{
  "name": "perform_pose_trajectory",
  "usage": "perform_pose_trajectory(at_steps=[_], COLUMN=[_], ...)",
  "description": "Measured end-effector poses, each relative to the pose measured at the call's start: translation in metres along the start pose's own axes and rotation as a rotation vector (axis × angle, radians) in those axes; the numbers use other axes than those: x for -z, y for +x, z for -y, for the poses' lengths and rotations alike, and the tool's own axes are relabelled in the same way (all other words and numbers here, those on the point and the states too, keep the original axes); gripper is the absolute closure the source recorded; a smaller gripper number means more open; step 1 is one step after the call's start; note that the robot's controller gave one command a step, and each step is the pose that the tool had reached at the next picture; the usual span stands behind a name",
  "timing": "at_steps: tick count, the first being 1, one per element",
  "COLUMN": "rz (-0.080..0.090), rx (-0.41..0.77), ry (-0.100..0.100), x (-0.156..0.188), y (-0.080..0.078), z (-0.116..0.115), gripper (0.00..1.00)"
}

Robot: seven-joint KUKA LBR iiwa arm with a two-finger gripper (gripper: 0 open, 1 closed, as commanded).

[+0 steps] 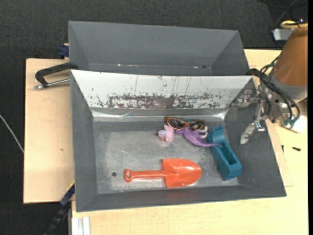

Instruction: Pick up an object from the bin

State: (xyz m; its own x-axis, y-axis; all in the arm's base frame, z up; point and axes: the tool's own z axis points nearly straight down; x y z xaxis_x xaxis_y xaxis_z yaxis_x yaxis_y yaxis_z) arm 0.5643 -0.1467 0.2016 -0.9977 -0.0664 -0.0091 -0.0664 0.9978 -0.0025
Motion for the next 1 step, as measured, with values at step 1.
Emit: perform_pose_trajectory(at_steps=[1], rz=[-0.005], rx=[0.309], ry=[-0.003], x=[-0.0482], y=[0.0106], z=[-0.0155], gripper=[0.00])
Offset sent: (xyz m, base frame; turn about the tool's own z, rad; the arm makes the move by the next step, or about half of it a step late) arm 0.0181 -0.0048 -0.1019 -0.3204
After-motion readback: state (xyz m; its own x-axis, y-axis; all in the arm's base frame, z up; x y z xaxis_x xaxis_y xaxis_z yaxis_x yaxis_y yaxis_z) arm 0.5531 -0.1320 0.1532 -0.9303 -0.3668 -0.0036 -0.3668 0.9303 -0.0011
